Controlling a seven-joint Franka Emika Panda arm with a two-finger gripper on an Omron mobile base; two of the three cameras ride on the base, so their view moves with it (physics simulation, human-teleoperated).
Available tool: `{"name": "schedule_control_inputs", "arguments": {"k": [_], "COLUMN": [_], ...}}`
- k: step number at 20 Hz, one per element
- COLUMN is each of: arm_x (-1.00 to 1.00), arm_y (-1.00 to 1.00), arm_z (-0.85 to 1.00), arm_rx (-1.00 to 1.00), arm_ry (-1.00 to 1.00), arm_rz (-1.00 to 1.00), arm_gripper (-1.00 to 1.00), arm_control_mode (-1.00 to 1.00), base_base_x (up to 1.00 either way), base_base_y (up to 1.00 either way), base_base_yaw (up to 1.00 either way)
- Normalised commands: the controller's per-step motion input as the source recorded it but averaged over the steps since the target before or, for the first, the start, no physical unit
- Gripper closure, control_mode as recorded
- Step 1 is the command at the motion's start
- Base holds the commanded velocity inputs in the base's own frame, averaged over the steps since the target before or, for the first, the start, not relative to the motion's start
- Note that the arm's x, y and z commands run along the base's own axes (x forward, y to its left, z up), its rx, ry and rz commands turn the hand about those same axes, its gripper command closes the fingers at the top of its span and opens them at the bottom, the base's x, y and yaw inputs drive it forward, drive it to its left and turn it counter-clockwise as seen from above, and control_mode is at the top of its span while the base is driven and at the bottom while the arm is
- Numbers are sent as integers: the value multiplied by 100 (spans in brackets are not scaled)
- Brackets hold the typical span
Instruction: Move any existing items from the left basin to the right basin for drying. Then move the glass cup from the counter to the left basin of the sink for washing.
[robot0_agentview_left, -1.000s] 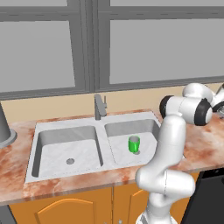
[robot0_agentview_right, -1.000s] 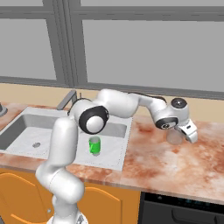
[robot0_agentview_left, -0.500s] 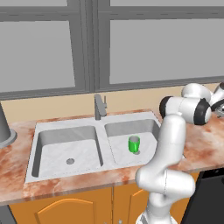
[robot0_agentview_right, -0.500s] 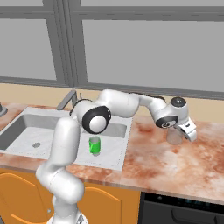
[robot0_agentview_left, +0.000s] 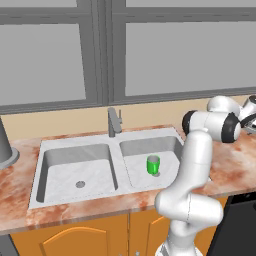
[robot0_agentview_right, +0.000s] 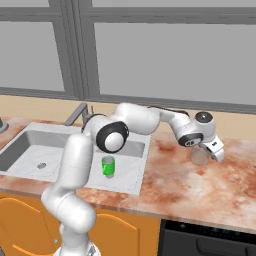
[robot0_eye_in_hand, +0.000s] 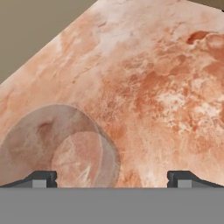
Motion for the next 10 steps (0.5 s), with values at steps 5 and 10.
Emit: {"name": "schedule_control_inputs", "arguments": {"k": [5, 10], "arm_x": [2, 0], "arm_y": [-3, -4], "arm_z": [-10, -15], "arm_rx": [1, 0], "arm_ry": [0, 0], "arm_rz": [0, 0], "arm_gripper": [-100, -100], "arm_control_mode": [-100, -100], "base_base_x": [0, 0], "base_base_y": [0, 0], "base_base_yaw": [0, 0]}}
